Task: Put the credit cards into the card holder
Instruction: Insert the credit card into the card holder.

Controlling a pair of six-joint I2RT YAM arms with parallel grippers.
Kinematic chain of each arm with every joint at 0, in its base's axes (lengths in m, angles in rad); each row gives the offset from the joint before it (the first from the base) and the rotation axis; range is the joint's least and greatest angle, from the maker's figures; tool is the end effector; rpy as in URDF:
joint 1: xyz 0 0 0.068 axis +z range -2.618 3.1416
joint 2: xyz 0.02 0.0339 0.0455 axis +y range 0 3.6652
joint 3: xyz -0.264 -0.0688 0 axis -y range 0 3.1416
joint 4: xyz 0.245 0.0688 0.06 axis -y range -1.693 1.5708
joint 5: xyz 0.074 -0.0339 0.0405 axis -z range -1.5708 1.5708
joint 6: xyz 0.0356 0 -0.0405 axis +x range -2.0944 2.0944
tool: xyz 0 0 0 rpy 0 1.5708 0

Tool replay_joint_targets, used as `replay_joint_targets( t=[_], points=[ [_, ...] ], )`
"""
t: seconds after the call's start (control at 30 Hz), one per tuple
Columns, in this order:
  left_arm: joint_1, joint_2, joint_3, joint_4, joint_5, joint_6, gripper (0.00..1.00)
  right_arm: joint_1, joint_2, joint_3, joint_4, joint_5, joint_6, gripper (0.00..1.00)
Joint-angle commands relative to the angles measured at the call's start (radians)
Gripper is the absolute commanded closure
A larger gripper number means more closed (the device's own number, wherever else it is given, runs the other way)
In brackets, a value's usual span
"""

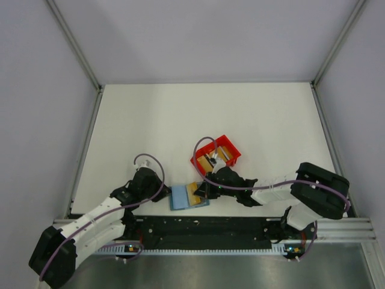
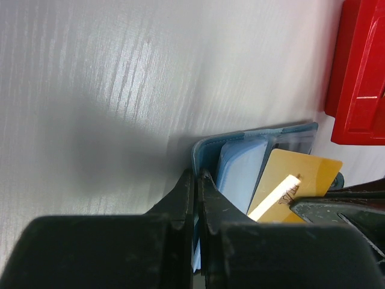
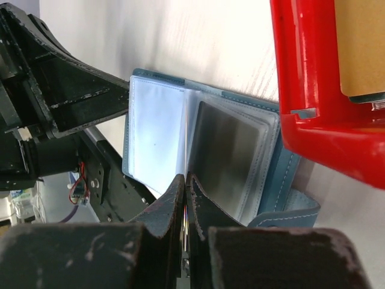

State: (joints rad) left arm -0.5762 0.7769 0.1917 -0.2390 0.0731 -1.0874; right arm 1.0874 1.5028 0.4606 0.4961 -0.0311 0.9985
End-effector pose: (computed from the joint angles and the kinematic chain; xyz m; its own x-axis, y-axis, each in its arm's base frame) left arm 0.1189 -0.0804 0.1329 -0.8040 -0.5307 -0.2682 -0.2731 0.7302 -0.6262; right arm 0.1250 0.2405 0.1387 -0.8851 0.1217 -0.4492 -0.2830 0.6254 0.7271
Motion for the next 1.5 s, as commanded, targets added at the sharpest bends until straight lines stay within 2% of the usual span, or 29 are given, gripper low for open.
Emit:
replay_joint_targets(
  t=[0.0,0.43,0.73,0.87,1.0,1.1,1.3,1.47],
  points=[
    [0.001,0.015,-0.009,-0.023,-0.042,0.007,1.0,-0.021,0.049,-0.02,0.136,-0.038,0.046,1.0],
    [-0.001,0.027,-0.015,-0.014,-0.044,0.012,1.0,-0.023,0.172,-0.037,0.217,-0.072,0.126,1.0],
    [0.001,0.033,-0.02,-0.003,-0.045,0.012,1.0,0.0,0.186,-0.004,0.148,-0.033,0.166,1.0],
    [0.001,0.032,-0.014,-0.013,-0.047,0.015,1.0,0.012,0.163,0.03,0.015,0.026,0.132,1.0],
    [0.001,0.018,-0.018,-0.025,-0.05,0.014,1.0,0.012,0.085,0.039,-0.174,0.172,0.147,1.0],
    [-0.001,0.016,-0.024,-0.016,-0.052,0.014,1.0,0.031,0.08,0.027,-0.142,0.154,0.157,1.0],
    [-0.001,0.019,-0.028,-0.003,-0.047,0.011,1.0,0.112,0.174,0.154,-0.209,0.114,0.173,1.0],
    [0.001,0.016,-0.034,-0.005,-0.045,0.011,1.0,0.111,0.198,0.162,-0.186,0.096,0.221,0.98]
  ],
)
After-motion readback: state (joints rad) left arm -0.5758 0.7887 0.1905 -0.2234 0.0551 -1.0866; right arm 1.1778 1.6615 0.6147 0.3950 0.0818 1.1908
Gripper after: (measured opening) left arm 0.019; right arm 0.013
